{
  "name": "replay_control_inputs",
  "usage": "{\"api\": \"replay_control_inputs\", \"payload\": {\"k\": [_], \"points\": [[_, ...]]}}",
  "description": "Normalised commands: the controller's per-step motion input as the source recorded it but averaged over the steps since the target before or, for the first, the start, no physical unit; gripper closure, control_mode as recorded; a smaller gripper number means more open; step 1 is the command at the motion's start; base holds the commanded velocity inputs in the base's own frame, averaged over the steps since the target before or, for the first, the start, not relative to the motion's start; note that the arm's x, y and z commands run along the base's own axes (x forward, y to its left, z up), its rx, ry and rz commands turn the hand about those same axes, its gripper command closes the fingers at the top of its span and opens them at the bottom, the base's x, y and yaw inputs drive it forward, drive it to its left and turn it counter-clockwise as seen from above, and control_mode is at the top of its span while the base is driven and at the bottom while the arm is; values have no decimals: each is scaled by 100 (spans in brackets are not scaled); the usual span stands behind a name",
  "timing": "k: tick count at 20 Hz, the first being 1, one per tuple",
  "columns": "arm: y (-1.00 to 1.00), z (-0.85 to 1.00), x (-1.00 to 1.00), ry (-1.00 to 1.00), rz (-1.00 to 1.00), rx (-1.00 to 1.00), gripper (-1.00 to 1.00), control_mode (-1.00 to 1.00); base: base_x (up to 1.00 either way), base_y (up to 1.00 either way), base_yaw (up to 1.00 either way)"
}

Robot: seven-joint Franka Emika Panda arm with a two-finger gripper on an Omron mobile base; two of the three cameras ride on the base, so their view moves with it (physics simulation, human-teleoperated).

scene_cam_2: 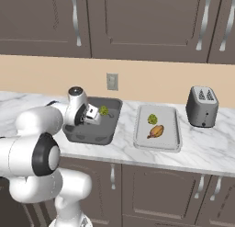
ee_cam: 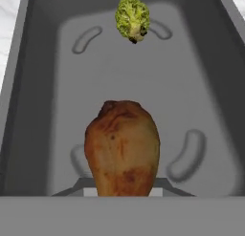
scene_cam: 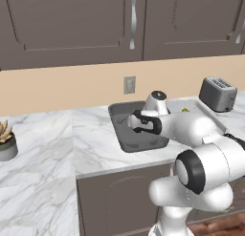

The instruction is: Place one broccoli and one chicken drumstick in each tupperware on the nearby counter, to pack two identical lunches.

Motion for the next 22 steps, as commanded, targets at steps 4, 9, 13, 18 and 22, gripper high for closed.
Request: {"api": "replay_control_inputs", "payload": {"k": [4, 9, 13, 18, 22], "points": [[0, -35, 38, 0, 0, 0, 100, -100, 0, 0, 0], [0, -42, 42, 0, 0, 0, 100, -100, 0, 0, 0], [0, -37, 44, 0, 0, 0, 100, -100, 0, 0, 0], [0, -31, 48, 0, 0, 0, 100, -100, 0, 0, 0], [0, -19, 48, 0, 0, 0, -100, -100, 0, 0, 0]]}}
